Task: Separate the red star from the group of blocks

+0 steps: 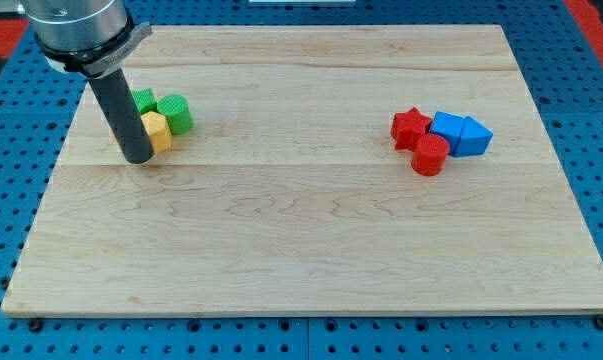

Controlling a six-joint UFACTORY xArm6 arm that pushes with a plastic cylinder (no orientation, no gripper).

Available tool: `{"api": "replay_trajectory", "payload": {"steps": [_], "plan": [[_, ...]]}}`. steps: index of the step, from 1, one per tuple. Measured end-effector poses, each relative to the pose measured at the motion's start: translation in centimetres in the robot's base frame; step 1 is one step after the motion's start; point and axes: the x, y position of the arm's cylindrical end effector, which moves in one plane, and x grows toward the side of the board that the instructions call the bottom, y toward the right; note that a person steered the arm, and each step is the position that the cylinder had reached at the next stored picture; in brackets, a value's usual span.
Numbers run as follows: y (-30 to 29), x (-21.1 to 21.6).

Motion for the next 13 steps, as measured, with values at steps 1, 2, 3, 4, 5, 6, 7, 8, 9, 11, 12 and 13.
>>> {"api": "replay_trajectory", "payload": {"steps": [1, 2, 3, 4, 5, 6, 7, 8, 9, 11, 12, 13], "plan": [[0.8, 1.7], [3.6, 8.2], [3.7, 8.9], [11.9, 11.0], [20.3, 9.5], [24.7, 8.3], [24.7, 8.1], [29.7, 7.9], [33.5, 6.0], [41.5, 1.0], [39.2, -2.1], [30.4, -4.3]]}}
